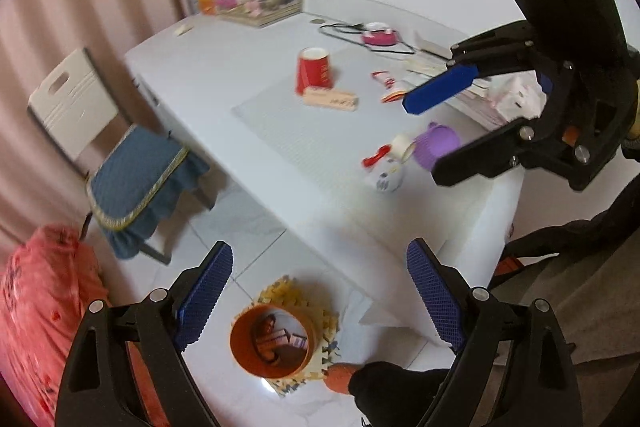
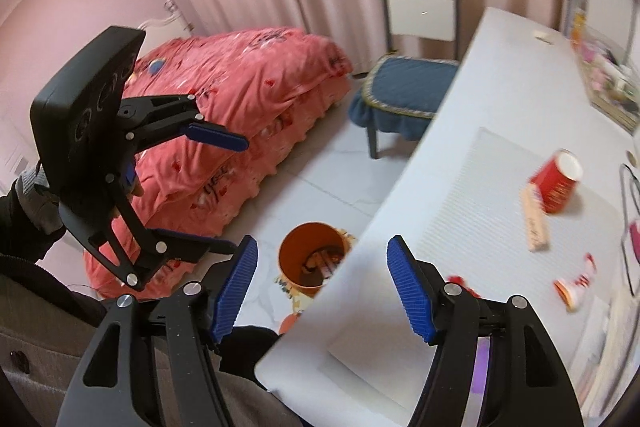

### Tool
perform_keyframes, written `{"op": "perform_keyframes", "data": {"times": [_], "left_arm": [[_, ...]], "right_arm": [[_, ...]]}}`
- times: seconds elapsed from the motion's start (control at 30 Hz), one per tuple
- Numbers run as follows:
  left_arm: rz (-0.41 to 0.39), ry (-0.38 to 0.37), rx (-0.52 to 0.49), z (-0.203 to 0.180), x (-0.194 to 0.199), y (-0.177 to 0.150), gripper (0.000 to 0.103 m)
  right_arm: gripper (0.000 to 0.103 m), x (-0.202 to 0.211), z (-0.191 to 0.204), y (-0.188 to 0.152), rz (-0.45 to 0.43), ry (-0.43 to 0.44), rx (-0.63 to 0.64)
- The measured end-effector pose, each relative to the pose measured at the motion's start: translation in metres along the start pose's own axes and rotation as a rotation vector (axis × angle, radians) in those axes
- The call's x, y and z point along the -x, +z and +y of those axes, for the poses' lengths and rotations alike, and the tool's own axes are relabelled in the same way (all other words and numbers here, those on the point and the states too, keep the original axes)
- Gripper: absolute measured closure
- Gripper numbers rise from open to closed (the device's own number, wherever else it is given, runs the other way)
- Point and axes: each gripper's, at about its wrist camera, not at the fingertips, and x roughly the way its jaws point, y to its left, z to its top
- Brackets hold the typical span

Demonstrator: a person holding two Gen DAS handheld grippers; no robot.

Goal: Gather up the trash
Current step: 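Raise both empty tools back up over the desk mat, then grasp the Hello Kitty plush with the left tool while the right tool grasps the red-white sock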

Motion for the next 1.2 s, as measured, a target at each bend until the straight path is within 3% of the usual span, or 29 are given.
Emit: {"op": "perform_keyframes", "data": {"times": [0.3,0.57,0.87,1.2], "left_arm": [[0.003,-0.069,-0.107,-0.036,-0.021,0.039,0.015],[0.051,-0.139,-0.164,-0.06,-0.054,0.062,0.015],[0.143,-0.213,-0.169,-0.071,-0.103,0.071,0.015],[0.207,-0.246,-0.167,-0.062,-0.156,0.072,0.015]], "right_arm": [[0.031,0.05,-0.047,-0.034,-0.062,-0.094,-0.111],[0.026,0.075,-0.092,-0.075,-0.069,-0.177,-0.246],[0.026,0.069,-0.124,-0.101,-0.032,-0.194,-0.332],[0.026,0.045,-0.155,-0.095,0.004,-0.188,-0.332]]}}
